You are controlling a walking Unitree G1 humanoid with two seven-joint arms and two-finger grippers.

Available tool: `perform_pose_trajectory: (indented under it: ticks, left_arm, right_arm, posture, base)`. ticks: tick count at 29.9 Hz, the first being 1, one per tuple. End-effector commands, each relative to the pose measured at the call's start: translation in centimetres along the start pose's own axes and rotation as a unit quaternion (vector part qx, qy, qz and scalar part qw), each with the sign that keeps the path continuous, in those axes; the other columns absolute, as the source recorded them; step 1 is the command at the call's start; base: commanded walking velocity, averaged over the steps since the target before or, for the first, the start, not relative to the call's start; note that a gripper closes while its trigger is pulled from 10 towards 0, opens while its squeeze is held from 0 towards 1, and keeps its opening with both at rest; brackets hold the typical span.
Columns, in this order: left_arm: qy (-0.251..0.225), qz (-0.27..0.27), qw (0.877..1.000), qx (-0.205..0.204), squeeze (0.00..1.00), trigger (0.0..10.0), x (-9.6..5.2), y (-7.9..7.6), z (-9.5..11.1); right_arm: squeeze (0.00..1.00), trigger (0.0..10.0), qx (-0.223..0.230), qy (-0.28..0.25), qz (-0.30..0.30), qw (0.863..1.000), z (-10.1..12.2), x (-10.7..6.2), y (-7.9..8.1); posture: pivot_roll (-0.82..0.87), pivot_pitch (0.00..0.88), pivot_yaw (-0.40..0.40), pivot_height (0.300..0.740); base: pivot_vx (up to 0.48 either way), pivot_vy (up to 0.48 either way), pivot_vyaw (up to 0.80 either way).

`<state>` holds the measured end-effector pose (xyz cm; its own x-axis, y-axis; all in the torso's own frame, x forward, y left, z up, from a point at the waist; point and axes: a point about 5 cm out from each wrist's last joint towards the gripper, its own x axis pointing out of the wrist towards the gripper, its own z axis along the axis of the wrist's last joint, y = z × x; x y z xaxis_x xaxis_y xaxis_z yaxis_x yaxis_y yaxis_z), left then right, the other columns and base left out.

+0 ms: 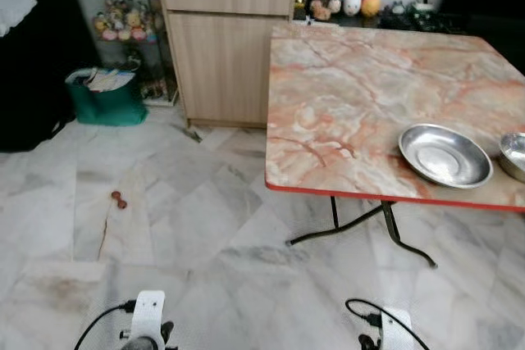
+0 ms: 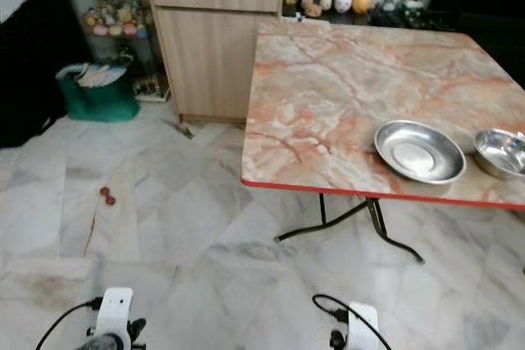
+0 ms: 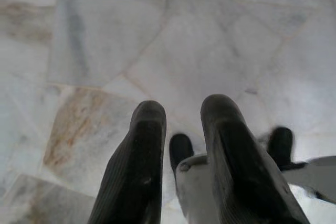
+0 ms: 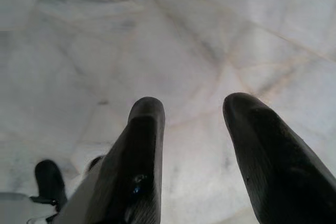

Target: Setting the table

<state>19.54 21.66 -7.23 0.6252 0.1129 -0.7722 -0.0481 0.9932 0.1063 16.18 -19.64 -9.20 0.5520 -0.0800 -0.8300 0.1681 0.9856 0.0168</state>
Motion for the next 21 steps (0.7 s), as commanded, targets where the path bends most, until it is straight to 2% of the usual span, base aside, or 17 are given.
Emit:
perform_pose_trajectory:
  ticks: [1, 17, 21]
  left_arm:
    - [0.005, -0.009, 1.000, 0.010, 0.00, 10.0, 0.07, -0.70, 0.00]
    - [-0.003, -0.012, 1.000, 0.008, 0.00, 10.0, 0.14, -1.01, 0.39]
    - [-0.002, -0.012, 1.000, 0.007, 0.00, 10.0, 0.13, -1.03, 0.31]
  right_arm:
    - [0.00, 10.0, -0.003, 0.003, -0.009, 1.000, -0.18, -0.11, -0.82]
    - [0.00, 10.0, 0.013, 0.006, -0.016, 1.000, -0.24, -0.13, -1.06]
    - [0.00, 10.0, 0.012, 0.005, -0.014, 1.000, -0.20, -0.12, -1.04]
  posture:
    - [0.04, 0.000, -0.053, 0.724]
    - [0.05, 0.000, -0.059, 0.724]
    - [0.05, 0.000, -0.061, 0.724]
  base:
    - [0.000, -0.255, 0.00]
    - [0.000, -0.253, 0.00]
    - [0.000, -0.252, -0.72]
